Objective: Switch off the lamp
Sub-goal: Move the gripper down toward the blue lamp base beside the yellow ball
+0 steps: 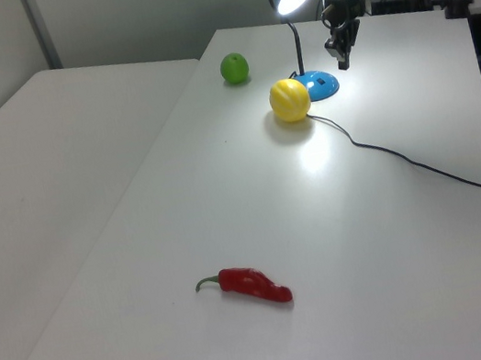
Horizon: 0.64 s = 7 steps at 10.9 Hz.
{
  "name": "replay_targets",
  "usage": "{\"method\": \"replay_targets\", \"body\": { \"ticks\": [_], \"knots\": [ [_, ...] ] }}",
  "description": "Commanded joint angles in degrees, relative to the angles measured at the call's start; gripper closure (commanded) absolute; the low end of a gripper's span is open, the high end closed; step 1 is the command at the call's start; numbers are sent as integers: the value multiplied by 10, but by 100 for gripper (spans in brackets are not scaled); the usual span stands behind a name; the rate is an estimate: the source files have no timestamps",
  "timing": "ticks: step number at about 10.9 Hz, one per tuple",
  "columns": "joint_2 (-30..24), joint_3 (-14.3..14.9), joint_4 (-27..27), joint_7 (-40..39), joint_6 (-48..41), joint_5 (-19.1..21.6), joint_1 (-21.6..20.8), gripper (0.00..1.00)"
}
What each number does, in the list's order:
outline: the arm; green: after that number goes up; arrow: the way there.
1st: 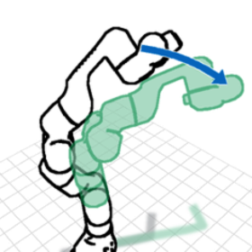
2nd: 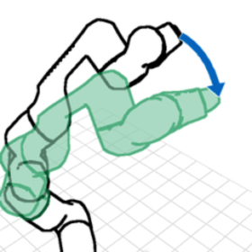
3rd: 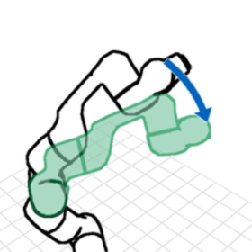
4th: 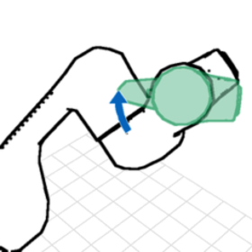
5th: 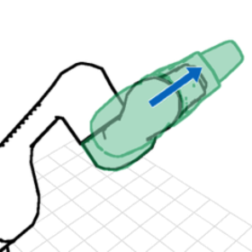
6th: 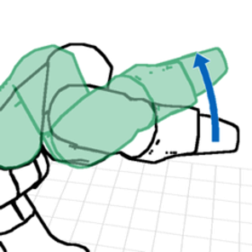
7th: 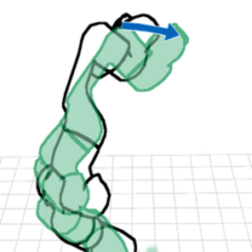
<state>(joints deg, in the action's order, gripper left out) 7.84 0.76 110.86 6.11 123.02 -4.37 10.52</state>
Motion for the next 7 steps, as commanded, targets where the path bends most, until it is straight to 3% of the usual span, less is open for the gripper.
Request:
{"method": "replay_targets", "body": {
  "ticks": [1, 7],
  "knots": [
    [45, -1, 7, 59, 104, -5, 23, 100],
    [100, -1, 5, 116, 236, -5, 57, 100]
  ]
}}
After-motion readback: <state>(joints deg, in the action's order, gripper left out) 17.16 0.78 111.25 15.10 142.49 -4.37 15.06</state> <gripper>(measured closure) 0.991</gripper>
